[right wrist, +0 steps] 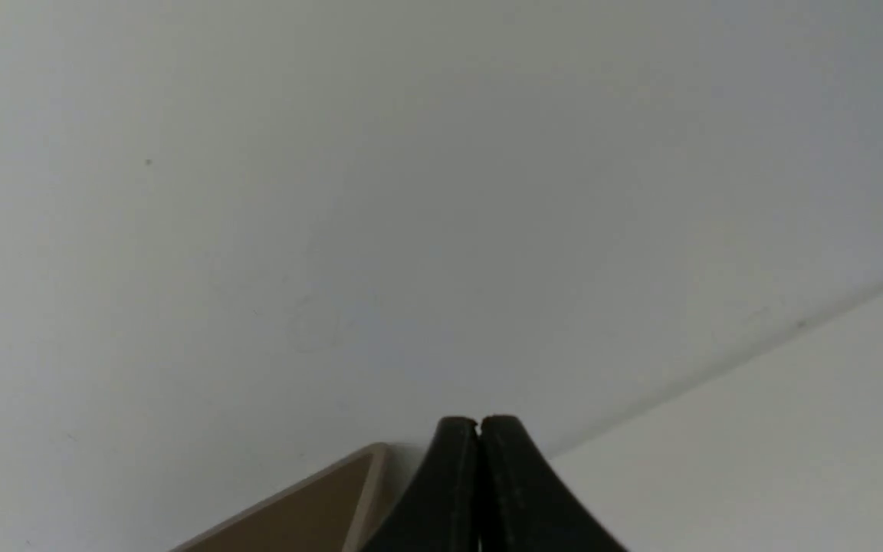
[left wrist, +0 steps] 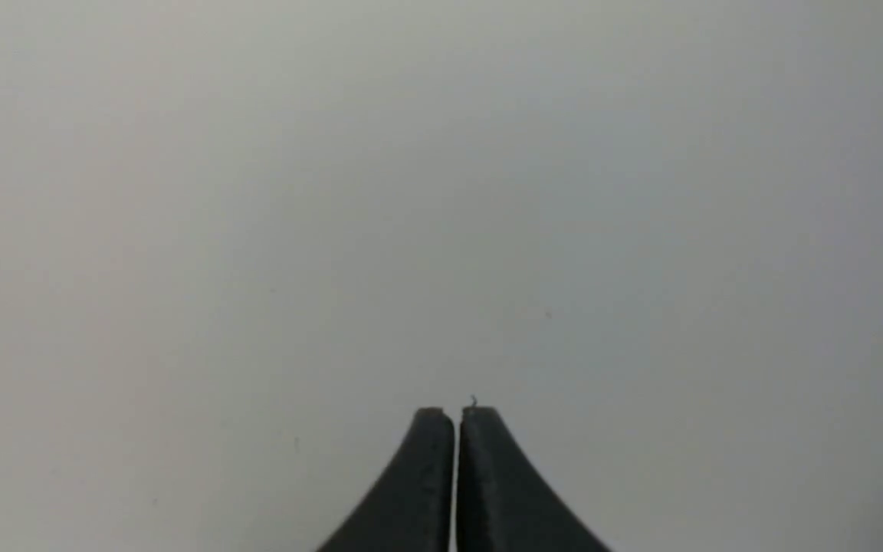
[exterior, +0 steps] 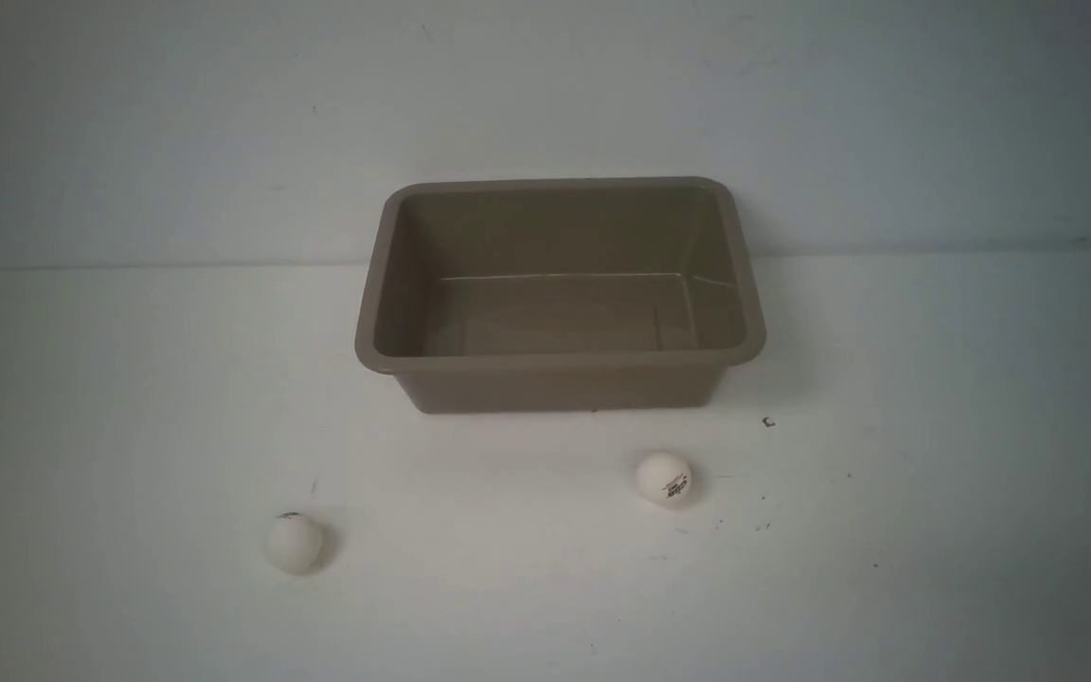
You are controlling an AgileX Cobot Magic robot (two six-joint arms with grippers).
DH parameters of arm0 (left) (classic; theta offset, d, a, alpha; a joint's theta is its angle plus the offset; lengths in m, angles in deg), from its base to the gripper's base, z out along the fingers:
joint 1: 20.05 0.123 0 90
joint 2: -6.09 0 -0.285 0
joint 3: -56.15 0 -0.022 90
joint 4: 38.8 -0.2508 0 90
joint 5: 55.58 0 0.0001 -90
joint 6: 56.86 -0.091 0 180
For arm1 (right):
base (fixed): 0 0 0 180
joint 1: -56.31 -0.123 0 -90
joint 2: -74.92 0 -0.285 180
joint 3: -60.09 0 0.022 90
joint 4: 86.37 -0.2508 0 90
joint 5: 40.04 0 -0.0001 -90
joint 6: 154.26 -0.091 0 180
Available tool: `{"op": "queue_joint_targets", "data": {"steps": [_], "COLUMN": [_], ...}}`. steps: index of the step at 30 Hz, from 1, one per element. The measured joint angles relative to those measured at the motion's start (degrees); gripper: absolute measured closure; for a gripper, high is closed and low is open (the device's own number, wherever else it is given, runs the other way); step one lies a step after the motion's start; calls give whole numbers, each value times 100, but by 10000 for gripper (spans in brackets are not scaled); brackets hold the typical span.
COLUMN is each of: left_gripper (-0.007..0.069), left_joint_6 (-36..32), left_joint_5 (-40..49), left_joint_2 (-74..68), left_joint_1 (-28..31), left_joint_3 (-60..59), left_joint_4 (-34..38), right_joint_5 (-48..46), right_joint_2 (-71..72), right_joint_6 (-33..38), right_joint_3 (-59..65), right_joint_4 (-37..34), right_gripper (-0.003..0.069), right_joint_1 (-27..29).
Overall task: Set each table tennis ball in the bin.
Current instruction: Use the left arm to clamp the table tennis ball closest to it
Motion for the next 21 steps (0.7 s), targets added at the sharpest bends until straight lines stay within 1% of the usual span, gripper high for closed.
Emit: {"op": "queue_joint_targets", "data": {"steps": [2, 4, 5, 6, 7, 8, 10, 11, 13, 15, 16, 17, 19, 21], "left_gripper": [629, 629, 629, 629, 629, 629, 629, 627, 620, 601, 589, 573, 538, 477], "left_joint_6": [-46, 233, 285, 771, 1031, 1416, 2585, 3684, 4309, 4602, 4611, 4557, 4293, 3995], "left_joint_5": [452, 938, 988, 1310, 1443, 1665, 2152, 2756, 3190, 3539, 3639, 3725, 3845, 3926], "left_joint_2": [-503, -1233, -1307, -1813, -2026, -2307, -2971, -3673, -4085, -4499, -4643, -4773, -5013, -5208], "left_joint_1": [0, 0, 0, 0, 0, 0, 0, 0, 0, 0, 0, 0, 0, 0], "left_joint_3": [456, 898, 985, 1256, 1358, 1486, 1791, 2033, 2173, 2252, 2267, 2274, 2276, 2276], "left_joint_4": [-364, -1176, -1274, -2067, -2439, -3119, -4569, -6034, -6890, -7450, -7499, -7470, -7191, -6867], "right_joint_5": [-133, -183, -183, -183, -183, -183, -183, -183, -183, -183, -183, -183, -183, -183], "right_joint_2": [0, 0, 0, 0, 0, 0, 0, 0, 0, 0, 0, 0, 0, 0], "right_joint_6": [-35, -40, -44, -51, -51, -56, -56, -56, -56, -56, -56, -56, -56, -56], "right_joint_3": [0, 0, 0, 0, 0, 0, 0, 0, 0, 0, 0, 0, 0, 0], "right_joint_4": [-5, -5, -5, -5, -5, -5, -5, -5, -5, -5, -5, -5, -5, -5], "right_gripper": [672, 672, 672, 672, 672, 672, 672, 672, 672, 672, 672, 672, 672, 672], "right_joint_1": [0, 0, 0, 0, 0, 0, 0, 0, 0, 0, 0, 0, 0, 0]}}
